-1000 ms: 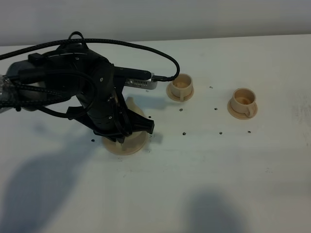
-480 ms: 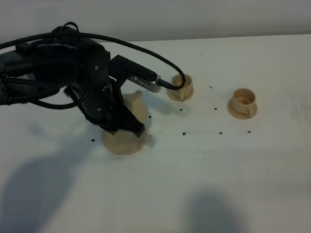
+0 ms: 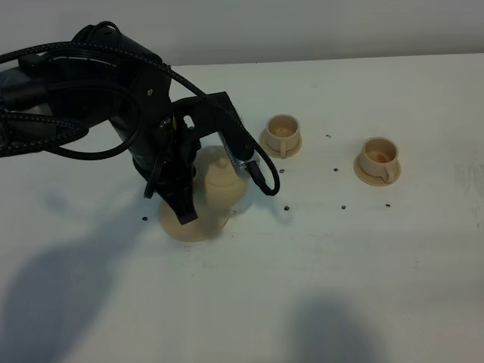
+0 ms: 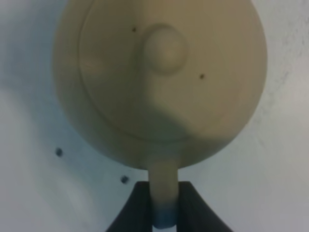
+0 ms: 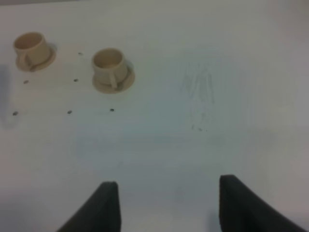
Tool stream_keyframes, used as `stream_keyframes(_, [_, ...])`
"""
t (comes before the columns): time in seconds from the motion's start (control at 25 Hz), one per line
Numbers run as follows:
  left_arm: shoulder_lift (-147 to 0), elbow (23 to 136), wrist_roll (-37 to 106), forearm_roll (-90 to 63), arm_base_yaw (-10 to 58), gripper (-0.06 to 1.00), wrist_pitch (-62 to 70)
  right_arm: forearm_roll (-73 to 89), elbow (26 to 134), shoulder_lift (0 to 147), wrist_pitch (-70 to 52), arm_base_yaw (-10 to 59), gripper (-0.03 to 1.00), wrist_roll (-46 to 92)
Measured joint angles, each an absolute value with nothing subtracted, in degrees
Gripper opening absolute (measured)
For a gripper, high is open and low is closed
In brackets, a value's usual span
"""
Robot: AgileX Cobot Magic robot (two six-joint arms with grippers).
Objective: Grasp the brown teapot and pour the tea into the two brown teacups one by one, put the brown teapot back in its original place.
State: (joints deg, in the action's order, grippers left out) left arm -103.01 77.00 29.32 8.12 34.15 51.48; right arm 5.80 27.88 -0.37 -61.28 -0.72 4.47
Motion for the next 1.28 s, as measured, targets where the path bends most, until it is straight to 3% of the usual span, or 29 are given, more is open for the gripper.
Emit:
stream_keyframes(0.52, [-104.00,80.00,36.49,4.02,34.15,0.16,47.11,5.80,27.88,-0.37,-61.28,-0.72,0.45,4.47])
stream_keyframes(1.28, [-130.27,118.95,48.43,-3.77,34.20,0.16,56.13,5.80,27.87,-0.37,-61.28,-0.72,0.45,4.47])
